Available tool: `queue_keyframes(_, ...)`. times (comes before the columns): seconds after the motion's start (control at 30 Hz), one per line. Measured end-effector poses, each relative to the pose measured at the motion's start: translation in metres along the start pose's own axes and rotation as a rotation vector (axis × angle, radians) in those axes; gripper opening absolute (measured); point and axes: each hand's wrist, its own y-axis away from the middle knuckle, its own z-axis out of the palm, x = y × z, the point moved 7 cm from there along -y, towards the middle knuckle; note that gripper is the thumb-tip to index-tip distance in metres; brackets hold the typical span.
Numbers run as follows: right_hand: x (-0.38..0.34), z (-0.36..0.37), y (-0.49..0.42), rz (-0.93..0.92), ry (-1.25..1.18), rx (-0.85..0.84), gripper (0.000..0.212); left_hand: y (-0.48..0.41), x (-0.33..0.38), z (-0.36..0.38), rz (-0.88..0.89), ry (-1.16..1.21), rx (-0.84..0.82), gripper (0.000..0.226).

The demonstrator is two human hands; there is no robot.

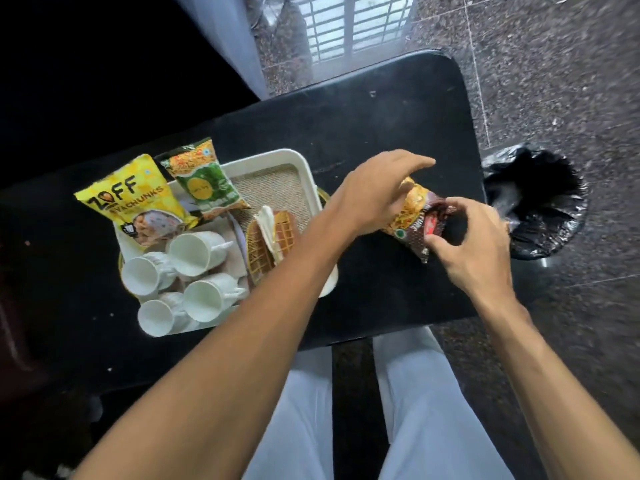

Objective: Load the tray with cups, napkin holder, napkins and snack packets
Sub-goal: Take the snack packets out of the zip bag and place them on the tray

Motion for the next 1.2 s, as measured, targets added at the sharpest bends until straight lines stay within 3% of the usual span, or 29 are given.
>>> queue_keyframes(0.1, 0.006, 0.004, -0.003, -0.025, 0.007, -0.032, 0.060, -0.025, 0.002, 0.019, 0.002, -0.180, -0.230, 0.050)
queue_keyframes(0.2, 0.004, 0.005, -0.005, -0.022, -0.037, -0.036, 0.061, -0.032, 0.003, 0.028, 0.003, -0.291, -0.352, 0.058)
queue_keyframes(0.47, -0.008, 0.008, -0.013, -0.095, 0.068, -0.059, 0.066, -0.031, -0.008, 0.041, -0.105, -0.406, -0.450, 0.067)
queue_keyframes(0.67, -0.006, 0.012, -0.019, -0.158, 0.130, -0.084, 0.067, -0.032, -0.011, 0.040, -0.162, -0.459, -0.392, 0.073)
queue_keyframes(0.83, -0.014, 0.007, -0.016, -0.215, 0.058, -0.041, 0.067, -0.021, -0.022, 0.030, -0.292, -0.272, -0.272, 0.067)
queue_keyframes(1.0, -0.009, 0.009, -0.014, -0.014, -0.265, 0.029, 0.077, 0.011, -0.042, 0.013, -0.397, -0.049, -0.086, 0.045)
queue_keyframes(1.1, -0.007, 0.022, -0.012, 0.176, -0.494, -0.048, 0.086, 0.032, -0.050, 0.001, -0.485, 0.117, 0.011, 0.048)
queue_keyframes(1.2, -0.021, 0.032, -0.009, 0.189, -0.606, -0.133, 0.081, 0.048, -0.056, -0.010, -0.520, 0.190, 0.101, 0.052)
